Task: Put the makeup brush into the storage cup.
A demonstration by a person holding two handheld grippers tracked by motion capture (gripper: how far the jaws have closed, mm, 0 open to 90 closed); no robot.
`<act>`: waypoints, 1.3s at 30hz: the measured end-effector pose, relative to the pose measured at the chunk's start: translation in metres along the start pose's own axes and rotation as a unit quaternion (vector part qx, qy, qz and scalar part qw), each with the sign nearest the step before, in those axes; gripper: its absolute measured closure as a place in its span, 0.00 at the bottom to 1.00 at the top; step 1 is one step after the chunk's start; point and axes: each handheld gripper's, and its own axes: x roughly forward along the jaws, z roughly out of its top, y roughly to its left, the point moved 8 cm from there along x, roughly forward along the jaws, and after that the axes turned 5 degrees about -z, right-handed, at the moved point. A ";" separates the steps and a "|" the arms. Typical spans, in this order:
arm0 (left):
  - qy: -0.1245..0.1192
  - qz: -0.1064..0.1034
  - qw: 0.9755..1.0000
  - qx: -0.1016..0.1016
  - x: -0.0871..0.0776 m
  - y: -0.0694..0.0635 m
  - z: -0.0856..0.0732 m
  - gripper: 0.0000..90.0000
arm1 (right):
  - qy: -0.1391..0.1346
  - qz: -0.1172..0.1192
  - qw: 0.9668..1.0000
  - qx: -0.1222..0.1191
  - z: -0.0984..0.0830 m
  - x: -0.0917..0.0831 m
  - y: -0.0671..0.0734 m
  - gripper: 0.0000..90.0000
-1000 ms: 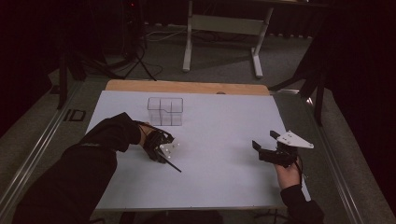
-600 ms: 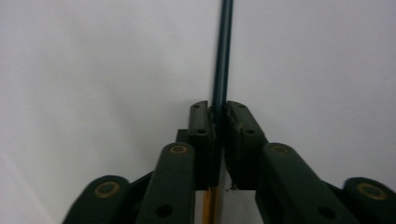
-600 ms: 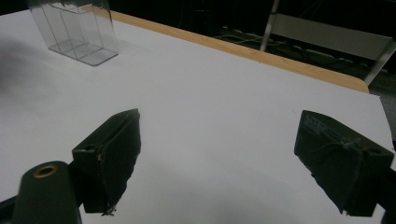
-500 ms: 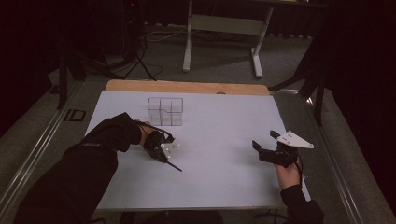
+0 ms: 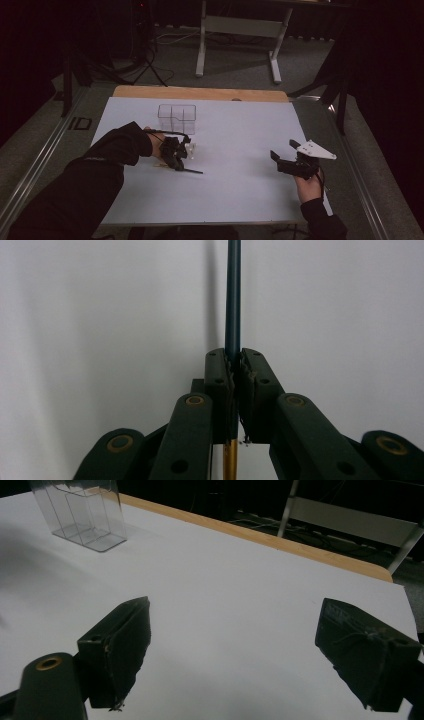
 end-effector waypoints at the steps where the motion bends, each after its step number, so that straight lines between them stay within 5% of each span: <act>1: 0.000 0.000 1.000 0.000 0.000 0.000 0.000 0.92 | 0.000 0.000 1.000 0.000 0.000 0.000 0.000 0.16; 4: 0.000 0.000 1.000 -0.015 -0.004 -0.001 0.002 0.92 | 0.000 0.000 1.000 0.000 0.000 0.000 0.000 0.16; 8: -0.018 0.005 0.997 -0.074 -0.016 -0.004 0.010 0.92 | -0.002 0.000 1.000 -0.001 0.001 -0.001 0.000 0.16; 10: -0.028 0.015 0.997 -0.073 -0.019 -0.004 0.012 0.92 | -0.001 0.000 1.000 -0.001 0.001 -0.001 0.001 0.16; 14: -0.042 -0.001 0.996 -0.083 -0.021 -0.011 0.017 0.93 | -0.001 0.000 1.000 -0.003 0.001 -0.001 0.001 0.16; 17: -0.043 0.017 0.996 -0.082 -0.021 -0.012 0.020 0.92 | -0.001 0.000 1.000 -0.005 0.001 -0.001 0.002 0.16; 18: -0.063 0.016 0.993 -0.094 -0.023 -0.013 0.025 0.92 | -0.001 -0.001 1.000 -0.006 0.001 -0.001 0.002 0.16; 30: -0.059 0.017 0.991 -0.122 -0.030 -0.014 0.034 0.92 | 0.001 0.002 1.000 -0.012 0.001 0.000 0.004 0.16; 34: -0.063 0.022 0.991 -0.117 -0.034 -0.012 0.042 0.92 | -0.003 0.009 1.000 -0.016 0.003 -0.001 0.007 0.16; 39: -0.066 0.003 0.992 -0.108 -0.036 -0.014 0.051 0.92 | -0.009 0.032 0.999 -0.029 0.009 -0.002 0.017 0.16</act>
